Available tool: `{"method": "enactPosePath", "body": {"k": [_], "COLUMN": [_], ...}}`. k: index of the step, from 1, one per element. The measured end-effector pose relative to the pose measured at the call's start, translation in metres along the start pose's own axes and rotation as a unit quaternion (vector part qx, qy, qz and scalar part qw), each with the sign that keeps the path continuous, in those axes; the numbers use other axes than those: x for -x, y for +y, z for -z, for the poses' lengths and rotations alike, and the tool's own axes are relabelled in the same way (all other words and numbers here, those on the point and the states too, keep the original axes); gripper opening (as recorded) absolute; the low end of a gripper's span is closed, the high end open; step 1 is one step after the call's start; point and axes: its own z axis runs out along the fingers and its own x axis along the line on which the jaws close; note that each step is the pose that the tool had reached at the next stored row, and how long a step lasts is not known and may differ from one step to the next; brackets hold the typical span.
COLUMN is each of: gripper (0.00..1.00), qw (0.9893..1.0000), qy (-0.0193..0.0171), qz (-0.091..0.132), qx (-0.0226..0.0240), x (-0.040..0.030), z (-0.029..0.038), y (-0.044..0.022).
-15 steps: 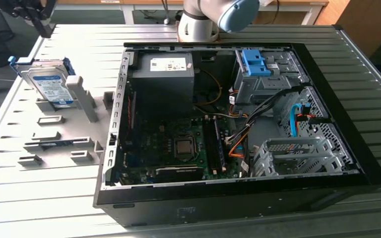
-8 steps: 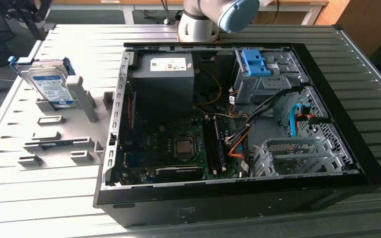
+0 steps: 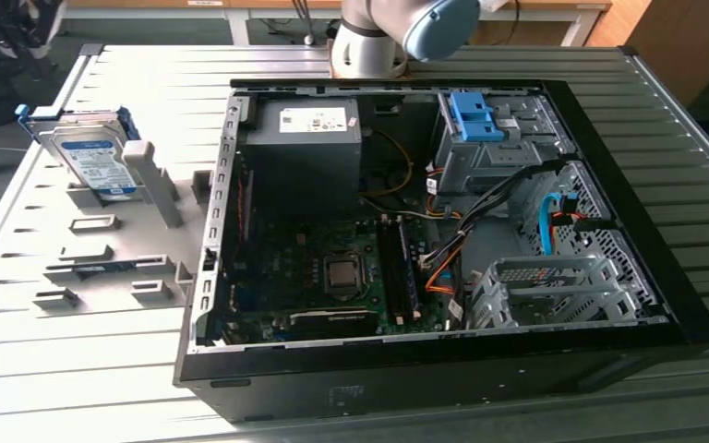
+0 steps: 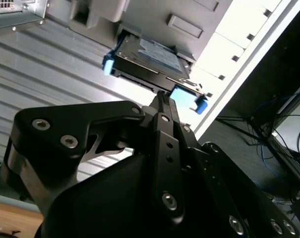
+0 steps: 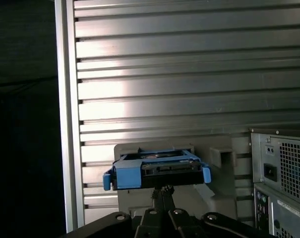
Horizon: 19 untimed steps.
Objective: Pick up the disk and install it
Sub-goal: 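Reach for the disk, then pick up the disk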
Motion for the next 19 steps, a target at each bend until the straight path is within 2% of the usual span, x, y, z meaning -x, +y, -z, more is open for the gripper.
{"method": "enactPosePath", "body": {"k": [4, 19], "gripper": [0.11, 0.11], "qw": [1.0, 1.0], "qy": [0.0, 0.0001], "qz": [0.0, 0.0], "qx": [0.0, 0.0], "x": [-0.0156, -0.0172], "z": [-0.0011, -0.0011], "y": [-0.0012, -0.0014]}}
